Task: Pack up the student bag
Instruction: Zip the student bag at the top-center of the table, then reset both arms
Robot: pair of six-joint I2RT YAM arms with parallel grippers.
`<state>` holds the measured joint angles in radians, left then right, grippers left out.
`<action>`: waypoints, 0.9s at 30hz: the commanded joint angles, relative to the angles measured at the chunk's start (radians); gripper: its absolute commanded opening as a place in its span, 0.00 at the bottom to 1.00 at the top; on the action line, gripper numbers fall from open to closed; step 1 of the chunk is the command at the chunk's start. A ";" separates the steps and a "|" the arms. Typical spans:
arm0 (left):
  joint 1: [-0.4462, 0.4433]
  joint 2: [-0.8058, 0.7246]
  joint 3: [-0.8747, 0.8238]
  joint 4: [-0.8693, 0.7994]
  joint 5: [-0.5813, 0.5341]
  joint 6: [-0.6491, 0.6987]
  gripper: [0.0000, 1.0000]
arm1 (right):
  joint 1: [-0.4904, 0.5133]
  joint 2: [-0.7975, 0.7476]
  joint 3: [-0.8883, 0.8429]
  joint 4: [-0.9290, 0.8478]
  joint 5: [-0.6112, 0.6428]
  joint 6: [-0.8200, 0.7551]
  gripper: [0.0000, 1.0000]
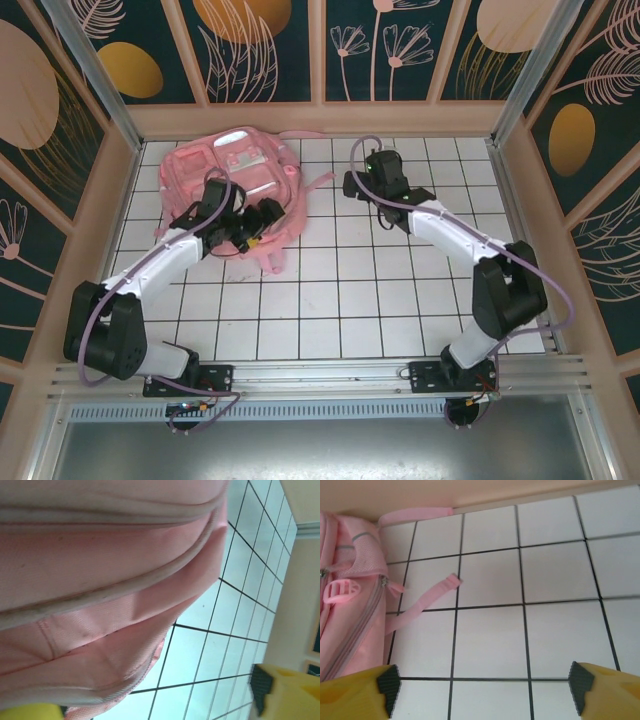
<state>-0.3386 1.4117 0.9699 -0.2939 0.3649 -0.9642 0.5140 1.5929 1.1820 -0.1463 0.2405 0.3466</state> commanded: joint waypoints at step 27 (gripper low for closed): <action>0.248 -0.108 -0.116 0.371 -1.036 0.565 0.98 | -0.236 -0.425 -0.559 0.391 0.188 -0.239 0.99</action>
<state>-0.0990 1.3579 0.9913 -0.2295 -0.4362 -0.5129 0.3225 1.1744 0.6632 0.1394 0.3626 0.1753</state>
